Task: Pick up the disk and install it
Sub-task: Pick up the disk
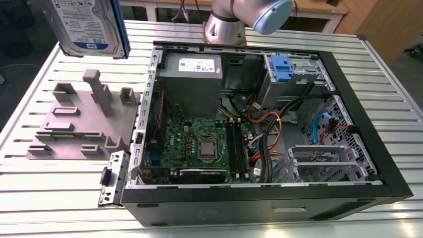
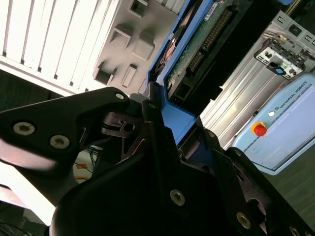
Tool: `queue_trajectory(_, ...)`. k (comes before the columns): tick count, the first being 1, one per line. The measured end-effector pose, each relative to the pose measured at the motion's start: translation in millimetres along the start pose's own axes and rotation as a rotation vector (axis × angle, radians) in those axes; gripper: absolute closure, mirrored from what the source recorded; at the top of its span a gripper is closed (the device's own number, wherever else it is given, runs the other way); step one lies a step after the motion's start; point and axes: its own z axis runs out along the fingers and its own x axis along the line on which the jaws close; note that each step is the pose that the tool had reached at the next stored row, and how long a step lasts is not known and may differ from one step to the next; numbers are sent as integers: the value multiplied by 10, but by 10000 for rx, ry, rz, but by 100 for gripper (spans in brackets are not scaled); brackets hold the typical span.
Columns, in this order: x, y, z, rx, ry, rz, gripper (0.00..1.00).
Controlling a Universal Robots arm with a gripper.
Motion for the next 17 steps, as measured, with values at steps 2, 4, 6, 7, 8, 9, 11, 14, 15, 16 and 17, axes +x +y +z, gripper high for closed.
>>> queue_trajectory(2, 5, -4, 0, -1, 0, 0, 64)
queue_trajectory(4, 18, -7, 0, 0, 0, 1, 64)
queue_trajectory(6, 39, -12, 0, -1, 0, 0, 64)
queue_trajectory(7, 52, -15, 0, 0, 0, 1, 64)
queue_trajectory(8, 62, -21, 0, 0, -1, 0, 64)
queue_trajectory(9, 67, -34, 0, 1, 0, 0, 64)
queue_trajectory(11, 73, -80, 0, 0, 0, 1, 64)
queue_trajectory(14, 74, -164, -1, 0, 0, 1, 64)
queue_trajectory(15, 76, -186, 0, 0, -1, 1, 64)
queue_trajectory(16, 80, -200, -1, 0, 0, 0, 64)
queue_trajectory(17, 87, -207, 0, 0, 0, 0, 64)
